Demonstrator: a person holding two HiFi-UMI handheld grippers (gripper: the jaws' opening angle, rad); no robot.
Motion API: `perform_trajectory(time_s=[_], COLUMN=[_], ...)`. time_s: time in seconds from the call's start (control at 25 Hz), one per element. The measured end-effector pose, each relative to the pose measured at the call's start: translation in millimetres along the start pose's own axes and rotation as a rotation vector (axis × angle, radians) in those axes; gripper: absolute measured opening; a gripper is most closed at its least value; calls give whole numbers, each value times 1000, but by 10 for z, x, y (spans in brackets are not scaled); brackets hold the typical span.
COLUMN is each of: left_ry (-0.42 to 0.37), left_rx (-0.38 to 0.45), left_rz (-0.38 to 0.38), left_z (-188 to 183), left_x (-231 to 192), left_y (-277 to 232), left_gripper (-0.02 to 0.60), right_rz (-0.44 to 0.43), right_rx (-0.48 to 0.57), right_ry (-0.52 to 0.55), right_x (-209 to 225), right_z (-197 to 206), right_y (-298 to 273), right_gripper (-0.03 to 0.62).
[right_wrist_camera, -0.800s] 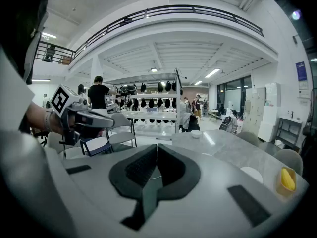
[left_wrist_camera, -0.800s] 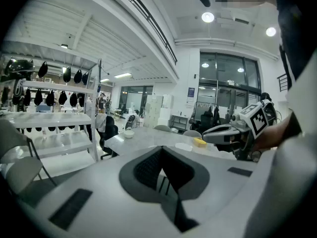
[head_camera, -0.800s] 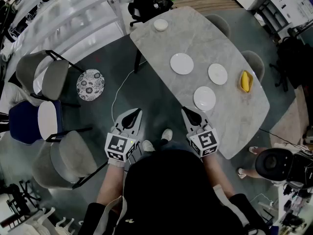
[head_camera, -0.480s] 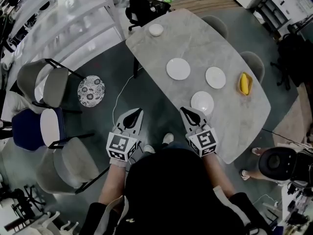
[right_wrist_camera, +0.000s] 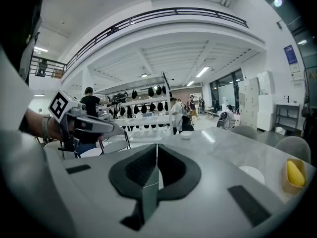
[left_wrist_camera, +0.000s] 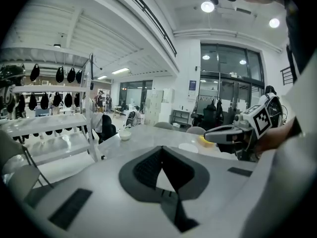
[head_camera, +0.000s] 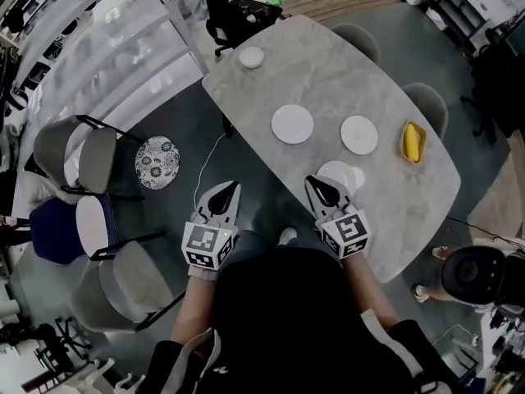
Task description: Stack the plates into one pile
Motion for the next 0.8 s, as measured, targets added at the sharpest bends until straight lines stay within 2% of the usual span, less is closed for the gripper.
perform_trajectory(time_s=[0.16,0.4,0.8], left_ry=[-20,-21,-9], left_rx=[-19,-39,-82], left_rz=[1,30,134], left_z=[-36,-13,-136], left_x=[-32,-371,-1492], left_y=[-129,-421,-1088], left_gripper=[5,5,4], right_rz=[19,53,171], right_rx=[-10,-31,-67], right_ry=[-30,-30,-52], right_x=[140,315,512], right_z=[33,-15,-263], right_y=[-52,-417,-1459], right_gripper=[20,20,20])
Point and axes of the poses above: the fingertips, and each gripper's own axes: y backward along the fingers, x to its right, z out of its underside, the point moved 2 cm from there along y, backward along the fingers, and after that the axes turned 7 degrees about -z, right-handed, at the moved point
